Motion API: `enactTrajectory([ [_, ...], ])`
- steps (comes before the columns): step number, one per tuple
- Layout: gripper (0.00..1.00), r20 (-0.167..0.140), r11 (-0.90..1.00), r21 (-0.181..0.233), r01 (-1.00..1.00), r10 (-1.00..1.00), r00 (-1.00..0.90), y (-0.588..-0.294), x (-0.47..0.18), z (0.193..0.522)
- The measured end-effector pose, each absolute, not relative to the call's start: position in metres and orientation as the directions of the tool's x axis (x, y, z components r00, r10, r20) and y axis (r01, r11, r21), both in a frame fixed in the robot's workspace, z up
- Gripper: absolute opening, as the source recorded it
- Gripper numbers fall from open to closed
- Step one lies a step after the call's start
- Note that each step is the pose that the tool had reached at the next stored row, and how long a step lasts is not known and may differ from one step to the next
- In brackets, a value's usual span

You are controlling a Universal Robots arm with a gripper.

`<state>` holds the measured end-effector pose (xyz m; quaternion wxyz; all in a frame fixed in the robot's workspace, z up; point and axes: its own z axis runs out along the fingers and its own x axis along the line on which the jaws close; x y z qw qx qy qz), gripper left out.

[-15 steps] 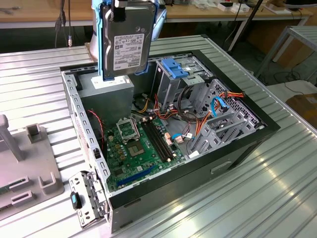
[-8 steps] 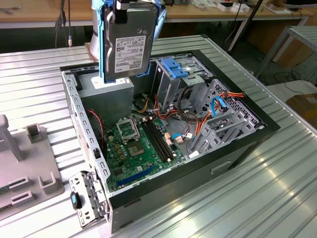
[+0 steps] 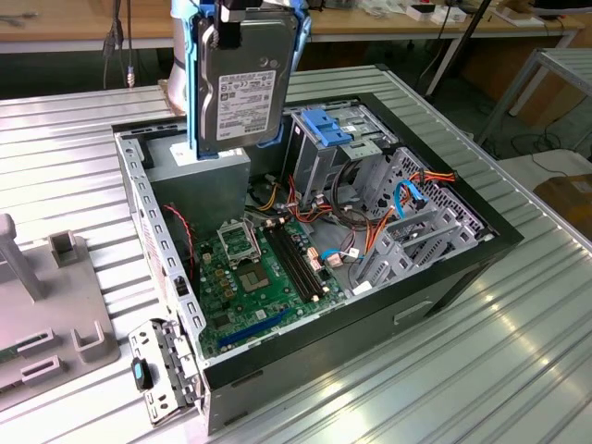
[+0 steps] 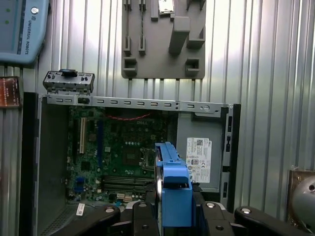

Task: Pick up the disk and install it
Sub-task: 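Pick up the disk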

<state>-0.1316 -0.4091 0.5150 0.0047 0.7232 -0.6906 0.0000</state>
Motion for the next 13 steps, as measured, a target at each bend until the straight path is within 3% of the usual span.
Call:
enactTrajectory([
  [13, 0.36, 0.007, -0.046, 0.007, -0.999, -0.999, 0.046, -0.439, -0.132, 0.515],
])
